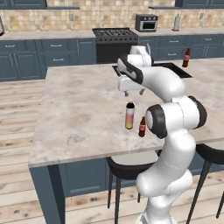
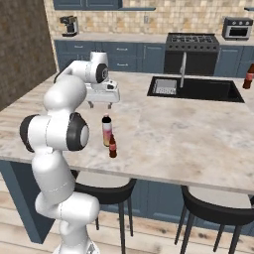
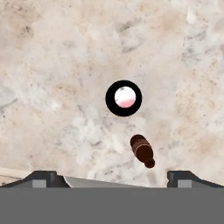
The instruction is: Place the large bottle from the dining counter next to the other large bottle outside the sink, and place the small bottle from the dining counter next to the other small bottle inside the sink.
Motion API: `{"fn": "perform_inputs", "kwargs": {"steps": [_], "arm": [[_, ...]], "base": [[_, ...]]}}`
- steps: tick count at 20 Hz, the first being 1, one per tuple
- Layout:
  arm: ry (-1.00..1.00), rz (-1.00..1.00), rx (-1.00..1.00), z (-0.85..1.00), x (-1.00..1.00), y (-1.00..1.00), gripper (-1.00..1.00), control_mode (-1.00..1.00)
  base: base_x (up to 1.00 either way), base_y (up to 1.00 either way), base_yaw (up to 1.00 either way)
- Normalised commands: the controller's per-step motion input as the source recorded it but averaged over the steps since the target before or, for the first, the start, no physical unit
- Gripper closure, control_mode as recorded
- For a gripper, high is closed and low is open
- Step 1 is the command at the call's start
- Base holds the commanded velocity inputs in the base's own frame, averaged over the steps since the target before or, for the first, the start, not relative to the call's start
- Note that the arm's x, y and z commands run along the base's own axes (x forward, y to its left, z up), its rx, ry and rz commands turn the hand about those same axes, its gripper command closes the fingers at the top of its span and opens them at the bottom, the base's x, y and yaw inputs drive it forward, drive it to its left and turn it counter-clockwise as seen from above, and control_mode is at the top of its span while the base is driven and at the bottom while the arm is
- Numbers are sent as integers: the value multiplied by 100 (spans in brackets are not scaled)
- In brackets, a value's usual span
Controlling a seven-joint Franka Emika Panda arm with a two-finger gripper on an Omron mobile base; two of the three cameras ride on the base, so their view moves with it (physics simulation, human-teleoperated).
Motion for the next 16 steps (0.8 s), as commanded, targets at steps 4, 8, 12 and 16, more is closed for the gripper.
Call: {"fn": "perform_inputs", "kwargs": {"steps": [4,8,12,16], "arm": [[9,0,0,0,29,0,-100,-100],[6,0,0,0,31,-3,-100,-100],[4,0,0,-4,33,-9,-100,-100],[0,0,0,-17,40,-6,-100,-100]], "base": [[0,0,0],[0,0,0],[0,0,0],[0,0,0]]}}
